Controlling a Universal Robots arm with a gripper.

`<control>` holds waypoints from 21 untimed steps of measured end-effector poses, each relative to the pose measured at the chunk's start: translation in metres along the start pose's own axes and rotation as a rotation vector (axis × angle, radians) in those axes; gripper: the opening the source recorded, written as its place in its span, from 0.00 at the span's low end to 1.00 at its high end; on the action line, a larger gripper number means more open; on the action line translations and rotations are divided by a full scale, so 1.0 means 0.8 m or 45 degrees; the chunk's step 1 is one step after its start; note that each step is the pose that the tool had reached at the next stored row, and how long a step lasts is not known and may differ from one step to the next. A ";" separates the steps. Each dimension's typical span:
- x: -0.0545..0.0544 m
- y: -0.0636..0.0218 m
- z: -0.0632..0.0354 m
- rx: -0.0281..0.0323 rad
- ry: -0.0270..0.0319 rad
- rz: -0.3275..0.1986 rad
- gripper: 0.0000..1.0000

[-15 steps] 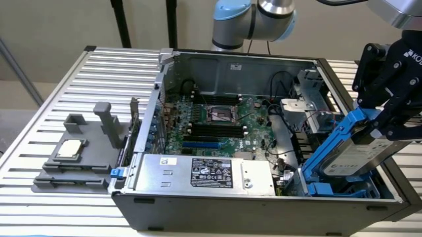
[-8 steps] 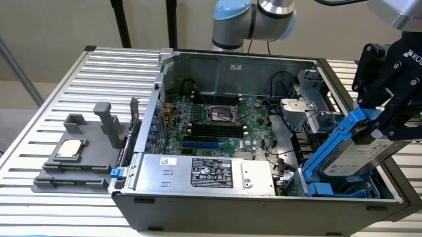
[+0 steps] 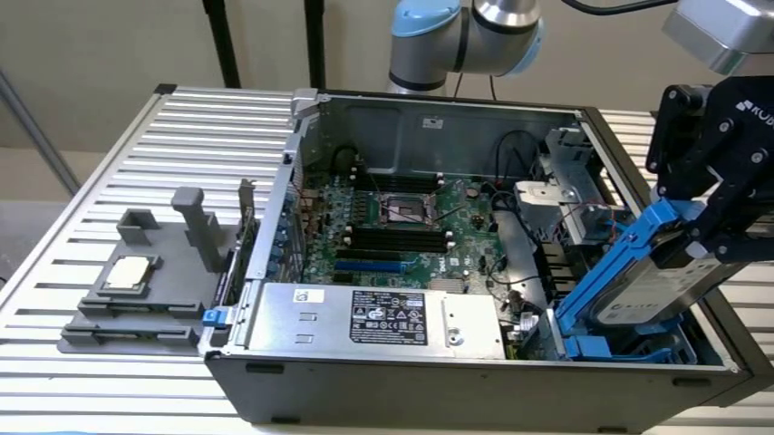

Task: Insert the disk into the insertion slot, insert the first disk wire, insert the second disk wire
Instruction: 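Insert the disk into the insertion slot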

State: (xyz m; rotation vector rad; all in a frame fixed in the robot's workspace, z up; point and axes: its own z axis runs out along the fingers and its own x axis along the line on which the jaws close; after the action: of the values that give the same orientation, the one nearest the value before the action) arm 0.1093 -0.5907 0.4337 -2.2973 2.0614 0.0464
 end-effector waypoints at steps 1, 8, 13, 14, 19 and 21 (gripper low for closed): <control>0.000 0.001 0.000 0.0012 -0.0001 -0.001 0.33; 0.000 0.002 0.001 0.0028 -0.0031 -0.001 0.33; 0.001 0.003 0.003 0.0105 -0.0213 -0.001 0.33; 0.001 0.003 0.004 0.0136 -0.0270 -0.001 0.33; 0.004 0.004 0.006 0.0194 -0.0436 -0.001 0.33; 0.006 0.005 0.006 0.0195 -0.0449 -0.001 0.33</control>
State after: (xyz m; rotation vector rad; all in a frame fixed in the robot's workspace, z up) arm 0.1059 -0.5956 0.4284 -2.2718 2.0367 0.0703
